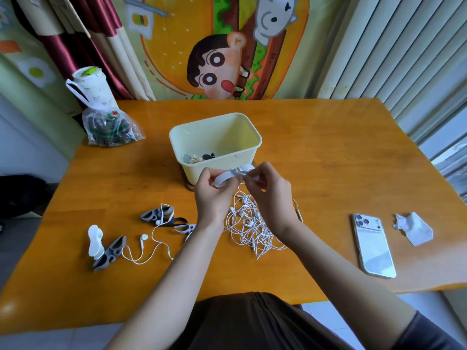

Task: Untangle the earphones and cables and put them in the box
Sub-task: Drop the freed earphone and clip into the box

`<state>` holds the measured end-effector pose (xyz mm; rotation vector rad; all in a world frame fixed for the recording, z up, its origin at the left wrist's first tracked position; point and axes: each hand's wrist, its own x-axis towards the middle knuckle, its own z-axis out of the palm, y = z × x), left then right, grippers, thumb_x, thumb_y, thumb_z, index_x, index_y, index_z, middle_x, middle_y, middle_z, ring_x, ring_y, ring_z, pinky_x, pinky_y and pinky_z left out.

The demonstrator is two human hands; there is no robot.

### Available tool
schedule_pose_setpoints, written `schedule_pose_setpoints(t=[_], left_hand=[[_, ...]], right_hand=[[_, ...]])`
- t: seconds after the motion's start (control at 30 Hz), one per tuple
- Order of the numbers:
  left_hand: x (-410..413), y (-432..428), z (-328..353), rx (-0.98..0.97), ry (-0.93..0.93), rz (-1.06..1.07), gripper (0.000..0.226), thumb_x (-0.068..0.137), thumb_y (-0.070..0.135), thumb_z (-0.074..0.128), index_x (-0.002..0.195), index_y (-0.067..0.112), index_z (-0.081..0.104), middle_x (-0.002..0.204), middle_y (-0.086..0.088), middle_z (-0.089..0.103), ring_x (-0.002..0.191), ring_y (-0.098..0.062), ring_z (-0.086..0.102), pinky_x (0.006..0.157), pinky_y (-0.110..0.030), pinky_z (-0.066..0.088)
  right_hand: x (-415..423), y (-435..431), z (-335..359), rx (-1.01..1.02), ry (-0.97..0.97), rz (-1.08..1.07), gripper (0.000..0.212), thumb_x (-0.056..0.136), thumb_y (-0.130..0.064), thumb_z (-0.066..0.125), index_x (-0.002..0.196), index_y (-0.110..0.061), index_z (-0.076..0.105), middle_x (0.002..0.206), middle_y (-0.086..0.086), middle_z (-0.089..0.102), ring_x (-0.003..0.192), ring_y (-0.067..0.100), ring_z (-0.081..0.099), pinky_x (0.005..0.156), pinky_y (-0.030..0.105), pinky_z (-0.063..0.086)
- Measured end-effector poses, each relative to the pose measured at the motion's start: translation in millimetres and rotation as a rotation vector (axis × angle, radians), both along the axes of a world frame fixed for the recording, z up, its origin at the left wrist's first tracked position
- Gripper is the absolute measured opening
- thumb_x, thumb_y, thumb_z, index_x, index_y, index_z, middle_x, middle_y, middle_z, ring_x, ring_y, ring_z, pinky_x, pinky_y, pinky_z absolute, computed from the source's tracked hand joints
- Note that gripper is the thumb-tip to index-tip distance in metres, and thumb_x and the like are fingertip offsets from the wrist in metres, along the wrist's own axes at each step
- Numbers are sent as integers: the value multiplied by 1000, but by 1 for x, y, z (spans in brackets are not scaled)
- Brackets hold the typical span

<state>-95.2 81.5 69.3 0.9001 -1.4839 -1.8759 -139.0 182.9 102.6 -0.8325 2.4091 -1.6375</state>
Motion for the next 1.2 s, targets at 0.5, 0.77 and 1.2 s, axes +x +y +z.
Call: schedule_pose_setpoints(t=[0.5, 0.77, 1.2], left_hand=[[7, 0, 4, -591, 21, -75, 14, 76, 10, 78, 85, 13, 68, 90, -2, 63, 80, -3, 62, 70, -9, 45], [8, 1, -2, -709, 45, -108, 16, 76, 13, 79, 87, 7, 69, 88, -6, 62, 82, -13, 65, 68, -15, 51], [6, 5, 9, -272, 4, -52, 18, 75, 14, 80, 84, 18, 65, 95, -4, 71, 85, -5, 67, 68, -15, 51]], right_hand=[[-5, -5, -1, -175, -323, -170, 14, 92, -7, 53, 80, -12, 49, 77, 2, 62, 61, 4, 61, 64, 22, 51], [-8, -1, -2, -123, -302, -198, 13, 93, -8, 52, 81, -12, 48, 76, 5, 63, 63, 13, 61, 66, 30, 51], [-6, -5, 12, -33, -175, -127, 15, 91, -12, 55, 81, -16, 45, 82, 6, 64, 74, 13, 66, 61, 20, 50]])
